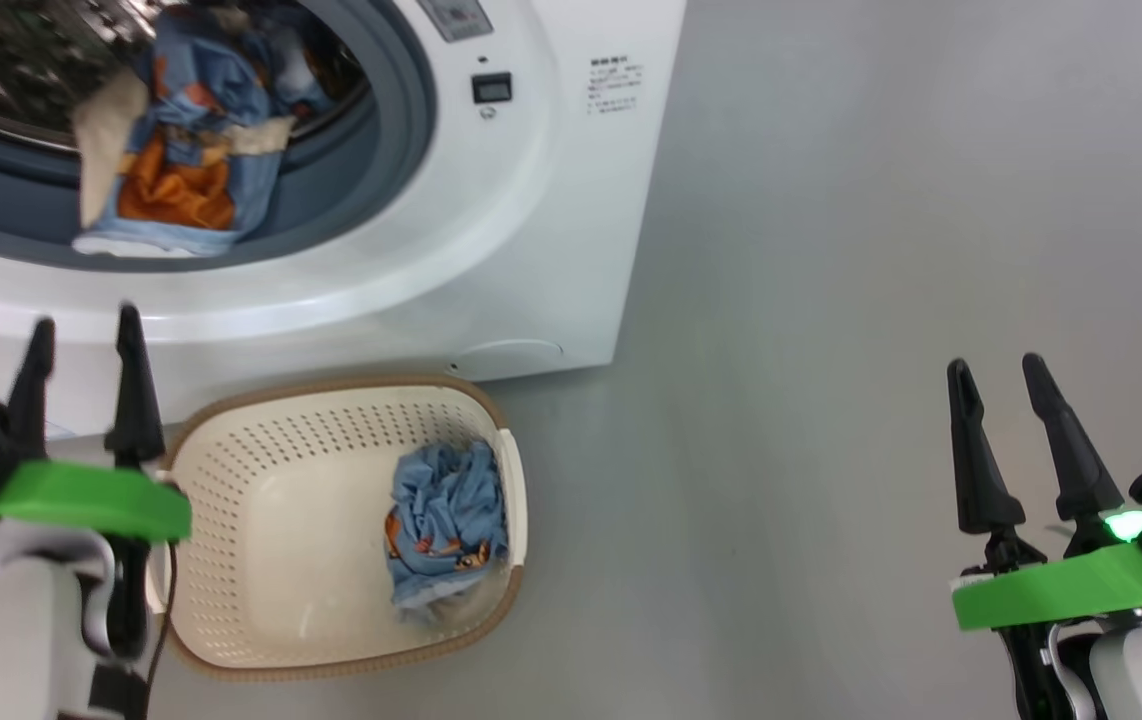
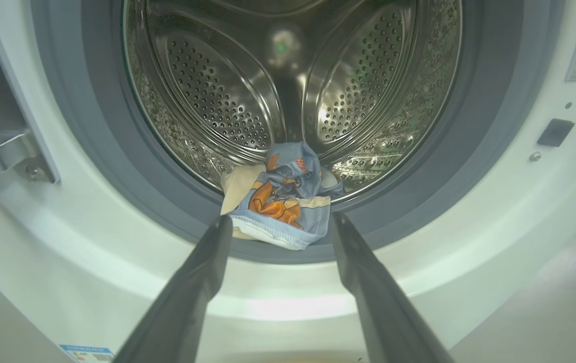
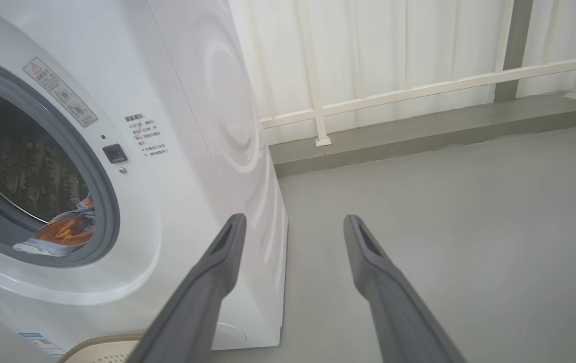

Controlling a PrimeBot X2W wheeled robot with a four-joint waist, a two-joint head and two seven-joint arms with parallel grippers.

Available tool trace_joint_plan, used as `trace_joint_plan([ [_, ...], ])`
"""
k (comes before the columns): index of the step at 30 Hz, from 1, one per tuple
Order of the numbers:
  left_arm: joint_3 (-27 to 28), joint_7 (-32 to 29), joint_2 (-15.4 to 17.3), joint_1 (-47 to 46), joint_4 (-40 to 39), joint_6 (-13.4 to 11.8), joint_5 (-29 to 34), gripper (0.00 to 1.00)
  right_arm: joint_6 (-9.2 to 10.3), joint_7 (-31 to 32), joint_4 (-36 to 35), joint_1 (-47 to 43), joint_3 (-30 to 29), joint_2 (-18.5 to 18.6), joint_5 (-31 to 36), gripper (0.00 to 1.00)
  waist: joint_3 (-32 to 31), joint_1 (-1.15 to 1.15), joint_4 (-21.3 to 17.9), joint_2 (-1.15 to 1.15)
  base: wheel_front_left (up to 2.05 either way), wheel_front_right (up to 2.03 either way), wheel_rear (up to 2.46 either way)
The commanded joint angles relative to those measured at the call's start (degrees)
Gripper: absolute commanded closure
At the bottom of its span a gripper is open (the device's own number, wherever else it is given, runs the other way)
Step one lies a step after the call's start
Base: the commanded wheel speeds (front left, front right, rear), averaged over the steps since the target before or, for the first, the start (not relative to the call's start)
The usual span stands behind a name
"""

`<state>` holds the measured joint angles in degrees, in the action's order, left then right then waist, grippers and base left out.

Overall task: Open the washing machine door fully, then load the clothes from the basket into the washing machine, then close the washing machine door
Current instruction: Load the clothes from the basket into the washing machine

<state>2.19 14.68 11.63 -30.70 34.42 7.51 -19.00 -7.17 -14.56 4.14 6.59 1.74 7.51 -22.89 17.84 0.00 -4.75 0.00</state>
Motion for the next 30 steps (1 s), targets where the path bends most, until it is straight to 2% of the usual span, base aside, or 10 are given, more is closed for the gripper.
trace_joint_plan([
  [1,1.36,0.32,2.14,1.66,-1.89,-0.02,0.48,0.0,-0.32,-0.44,-1.06,-0.93,1.07,0.92,0.48,0.0,-2.63,0.0,1.9,0.0,0.0,0.0,0.0],
  [13,2.87,0.32,0.78,13.55,-6.85,-0.02,1.2,0.0,-0.32,-0.44,-0.79,-5.53,0.04,1.92,0.14,0.0,-8.42,0.0,4.34,0.0,0.0,0.0,0.0],
  [30,5.62,0.32,-0.76,23.01,-14.22,-0.02,1.26,0.0,-0.32,-0.44,-0.86,-8.6,-0.94,2.77,-0.02,0.0,-11.31,0.0,6.22,0.0,0.0,0.0,0.0],
])
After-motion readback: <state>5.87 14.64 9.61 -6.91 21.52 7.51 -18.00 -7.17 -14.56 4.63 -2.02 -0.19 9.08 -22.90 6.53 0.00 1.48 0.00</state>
